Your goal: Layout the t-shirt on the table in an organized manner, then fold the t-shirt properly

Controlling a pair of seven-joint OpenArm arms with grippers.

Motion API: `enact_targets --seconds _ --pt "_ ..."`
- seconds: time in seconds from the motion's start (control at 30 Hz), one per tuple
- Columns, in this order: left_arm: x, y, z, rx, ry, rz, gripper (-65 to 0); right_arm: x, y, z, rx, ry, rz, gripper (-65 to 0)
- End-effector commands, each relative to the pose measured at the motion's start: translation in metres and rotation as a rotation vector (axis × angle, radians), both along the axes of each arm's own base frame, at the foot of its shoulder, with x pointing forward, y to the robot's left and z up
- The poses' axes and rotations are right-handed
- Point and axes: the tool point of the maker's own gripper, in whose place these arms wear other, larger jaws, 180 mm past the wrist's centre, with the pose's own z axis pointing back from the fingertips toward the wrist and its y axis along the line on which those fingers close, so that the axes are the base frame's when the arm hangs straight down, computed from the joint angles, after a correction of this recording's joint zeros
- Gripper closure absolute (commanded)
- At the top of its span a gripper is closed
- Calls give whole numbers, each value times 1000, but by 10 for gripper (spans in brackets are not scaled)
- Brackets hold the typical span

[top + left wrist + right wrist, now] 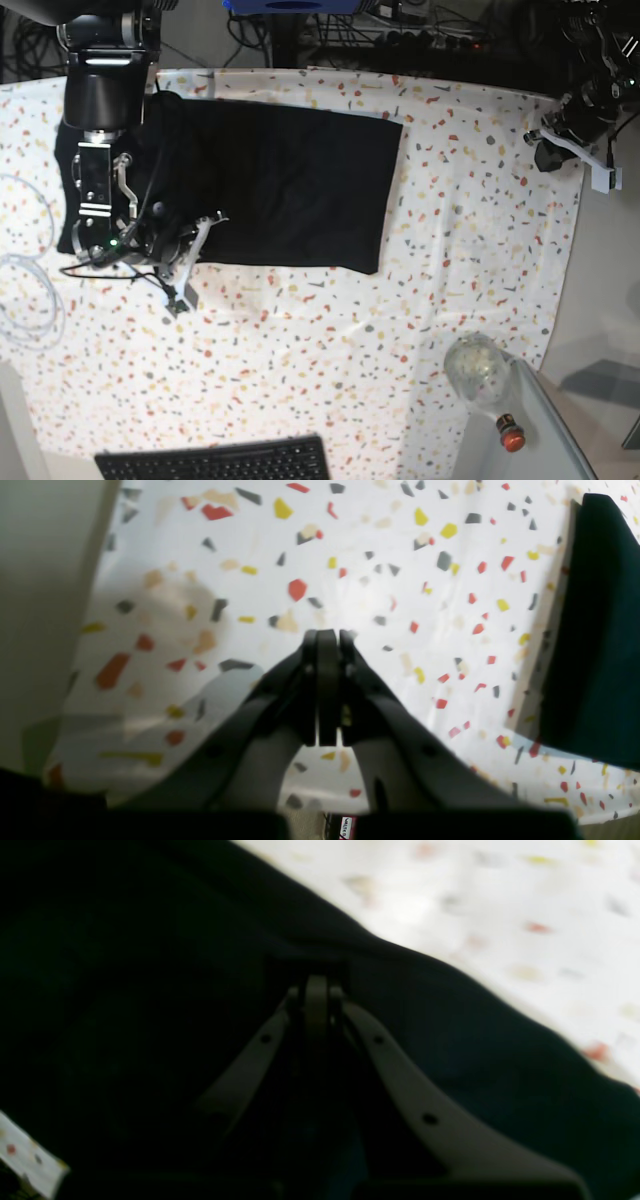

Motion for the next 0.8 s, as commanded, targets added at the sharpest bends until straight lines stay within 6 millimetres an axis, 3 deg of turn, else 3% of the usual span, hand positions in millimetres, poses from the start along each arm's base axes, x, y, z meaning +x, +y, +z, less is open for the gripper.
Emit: enact_targets --seconds 0.0,0.1,0.17,0.23,0.27,0.37,0.4,0.43,0.63,0.77 --pt "17 -3 12 7 -54 -35 0 19 6 27 19 -87 3 0" --pt "28 -28 8 -13 -51 -110 0 23 -16 69 -27 -211 -38 0" --pt "33 -46 6 -25 -46 -162 0 25 -56 90 -50 -268 -162 0" --pt "35 -61 2 -37 -38 -206 0 12 -109 93 -82 -219 -326 0" --pt "35 -66 0 -42 -33 -222 0 4 -133 92 -89 -178 -409 -47" --pt "41 -75 3 -50 -68 -238 0 -27 -180 79 -83 -69 -587 -386" --pt "44 -78 4 -47 -90 -243 0 -34 -193 78 -88 -63 -612 -473" --pt "45 -81 3 -27 -95 -265 0 -41 -204 75 -96 -58 -607 -516" --pt "41 -115 -21 135 -52 -459 0 -59 -235 31 1 84 -670 -482" --pt "42 -120 -23 124 -61 -452 0 -68 -248 9 82 142 -729 -485"
